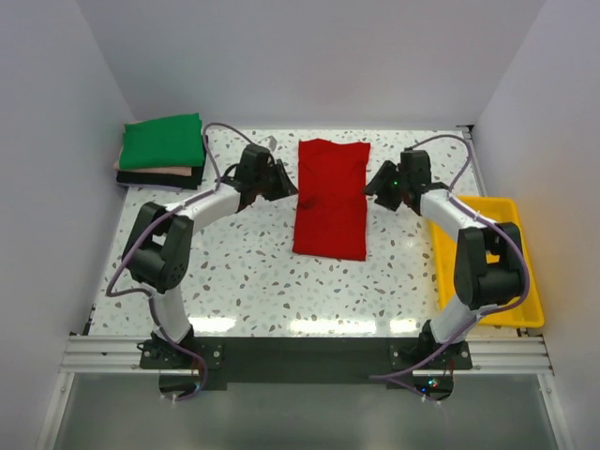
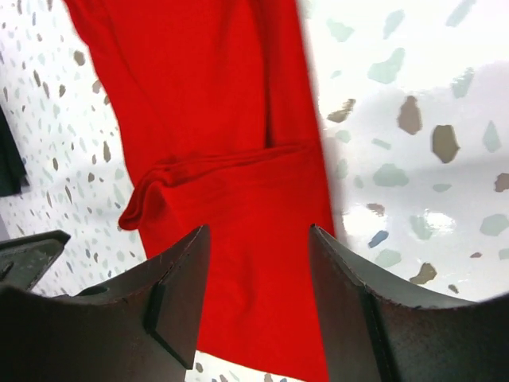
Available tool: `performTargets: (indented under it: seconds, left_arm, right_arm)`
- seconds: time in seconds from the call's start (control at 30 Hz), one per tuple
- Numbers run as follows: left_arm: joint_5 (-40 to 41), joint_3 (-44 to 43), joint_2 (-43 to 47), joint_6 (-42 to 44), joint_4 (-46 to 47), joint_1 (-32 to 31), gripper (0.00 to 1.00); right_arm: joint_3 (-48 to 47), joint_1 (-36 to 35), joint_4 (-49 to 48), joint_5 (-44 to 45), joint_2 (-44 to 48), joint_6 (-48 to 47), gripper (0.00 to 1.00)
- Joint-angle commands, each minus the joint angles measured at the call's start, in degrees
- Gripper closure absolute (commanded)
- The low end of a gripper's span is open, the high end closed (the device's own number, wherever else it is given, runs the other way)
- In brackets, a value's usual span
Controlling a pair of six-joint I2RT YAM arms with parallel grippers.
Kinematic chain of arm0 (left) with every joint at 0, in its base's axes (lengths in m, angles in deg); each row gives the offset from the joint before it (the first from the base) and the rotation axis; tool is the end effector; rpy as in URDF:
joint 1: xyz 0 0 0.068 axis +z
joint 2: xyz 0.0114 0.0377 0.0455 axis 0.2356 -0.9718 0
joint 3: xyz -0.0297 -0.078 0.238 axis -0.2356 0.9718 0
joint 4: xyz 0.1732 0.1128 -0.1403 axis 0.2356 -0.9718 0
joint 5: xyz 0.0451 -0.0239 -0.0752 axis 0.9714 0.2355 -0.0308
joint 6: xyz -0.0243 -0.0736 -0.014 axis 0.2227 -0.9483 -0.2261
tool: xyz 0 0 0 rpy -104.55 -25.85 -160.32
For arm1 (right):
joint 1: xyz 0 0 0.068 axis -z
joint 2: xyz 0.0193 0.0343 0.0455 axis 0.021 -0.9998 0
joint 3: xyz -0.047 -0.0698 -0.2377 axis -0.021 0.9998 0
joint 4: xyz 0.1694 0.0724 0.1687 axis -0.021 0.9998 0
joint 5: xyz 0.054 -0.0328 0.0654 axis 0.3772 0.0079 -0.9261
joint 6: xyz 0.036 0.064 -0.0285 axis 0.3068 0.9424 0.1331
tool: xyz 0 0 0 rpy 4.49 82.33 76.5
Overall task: Fold and stack the t-shirts
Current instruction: Fold the tshirt
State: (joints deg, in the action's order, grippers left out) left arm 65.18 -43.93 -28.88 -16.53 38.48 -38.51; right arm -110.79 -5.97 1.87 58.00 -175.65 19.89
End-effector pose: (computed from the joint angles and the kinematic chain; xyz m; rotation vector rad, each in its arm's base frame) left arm 0.3827 -0.1926 0.1731 -0.2206 2.3523 -0.8286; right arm 0.3710 0.0601 0.1727 0.6153 2.3437 0.6361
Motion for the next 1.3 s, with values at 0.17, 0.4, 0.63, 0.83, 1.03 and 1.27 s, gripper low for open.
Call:
performTargets:
  seconds: [0.17,0.4,0.63,0.83,1.03,1.27]
  left_arm:
    - [2.3,0.9,0.6,0.9,0.9,-5.7,1.0]
    - [0.9,-4.0,-6.9,1.4,1.0,-6.8,1.0]
    - [1.5,-9.2,-11.5,2.1,0.1,-3.0,0.98]
    - [1.5,-10.6,-14.2,2.7,-1.6,-1.0,0.96]
    - [0.3,-9.6,-15.5,2.6,-1.0,-0.7,0.96]
    - [0.3,-8.8,-13.0,2.4,-1.1,-0.3,0.96]
  right_arm:
    - [-1.6,-12.3,2.6,11.1,2.4,-5.4,0.53]
    - [-9.9,-15.5,3.8,11.2,-7.7,-7.8,0.67]
    - [-20.6,-15.5,8.3,12.3,-18.0,-9.5,0.69]
    - [-22.6,-15.1,9.9,14.1,-20.6,-9.3,0.56]
    - [-23.8,-15.1,12.0,16.2,-21.4,-10.1,0.51]
    - [-25.3,-15.9,15.5,20.2,-22.5,-11.7,0.46]
